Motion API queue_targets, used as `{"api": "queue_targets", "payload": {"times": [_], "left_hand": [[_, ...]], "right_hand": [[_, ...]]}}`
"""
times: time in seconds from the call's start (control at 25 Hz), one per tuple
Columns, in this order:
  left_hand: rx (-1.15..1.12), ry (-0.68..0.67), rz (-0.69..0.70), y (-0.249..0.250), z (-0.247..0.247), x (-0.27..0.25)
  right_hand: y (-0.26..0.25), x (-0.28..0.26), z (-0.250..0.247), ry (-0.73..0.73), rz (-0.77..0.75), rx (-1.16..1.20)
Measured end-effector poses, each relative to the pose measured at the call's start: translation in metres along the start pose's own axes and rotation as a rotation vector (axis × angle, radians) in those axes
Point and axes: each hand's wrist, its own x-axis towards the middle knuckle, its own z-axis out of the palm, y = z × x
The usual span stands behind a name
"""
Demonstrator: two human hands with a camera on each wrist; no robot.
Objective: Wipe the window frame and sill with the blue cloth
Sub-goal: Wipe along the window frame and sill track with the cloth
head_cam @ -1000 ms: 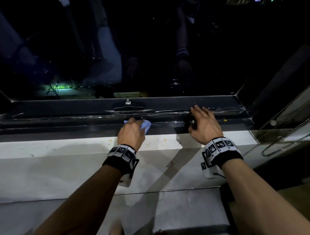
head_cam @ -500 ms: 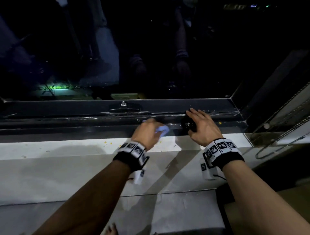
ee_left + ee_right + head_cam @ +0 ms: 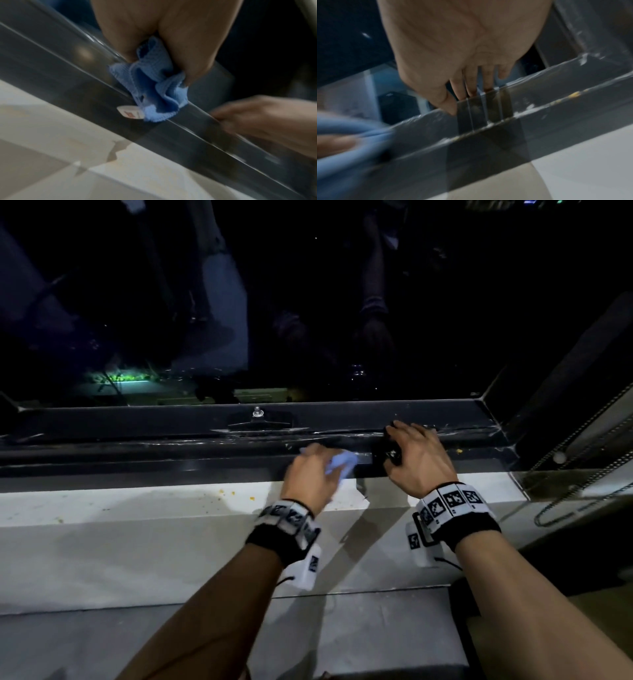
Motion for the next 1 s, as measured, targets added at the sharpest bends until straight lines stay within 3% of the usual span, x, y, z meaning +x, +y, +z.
{"api": "queue_targets", "payload": {"times": [0.12,0.2,0.28,0.44,0.56,0.72,0.84,1.0], "left_hand": [[0.162,0.268,-0.175,-0.070,-0.042,-0.016],[0.215,0.313,-0.235,-0.090,-0.057,-0.021],[0.243,0.279,-0.221,-0.073,-0.044,-0.018],[0.159,0.073,0.051,-0.009,0.004,0.001],[0.203,-0.083,0.043,-0.002,0.000,0.014],[0.300,-0.014,-0.019,-0.009,-0.011,0.009],[0.341,-0.088,-0.009,0.020,0.008,0.022],[0.210,-0.214,0.048,0.067,0.029,0.030]], "right_hand": [[-0.022,0.002,0.005,0.005,0.023,0.065],[-0.035,0.002,0.008,0.002,0.075,0.062],[-0.040,0.004,0.009,0.007,0.115,0.056],[-0.034,0.003,0.007,-0.006,0.053,0.032],[-0.010,0.002,-0.005,0.042,0.037,0.135],[0.038,-0.004,-0.017,0.070,0.193,0.077],[0.043,-0.008,-0.010,0.006,0.182,0.027],[0.043,-0.006,-0.012,-0.020,0.161,0.011]]}}
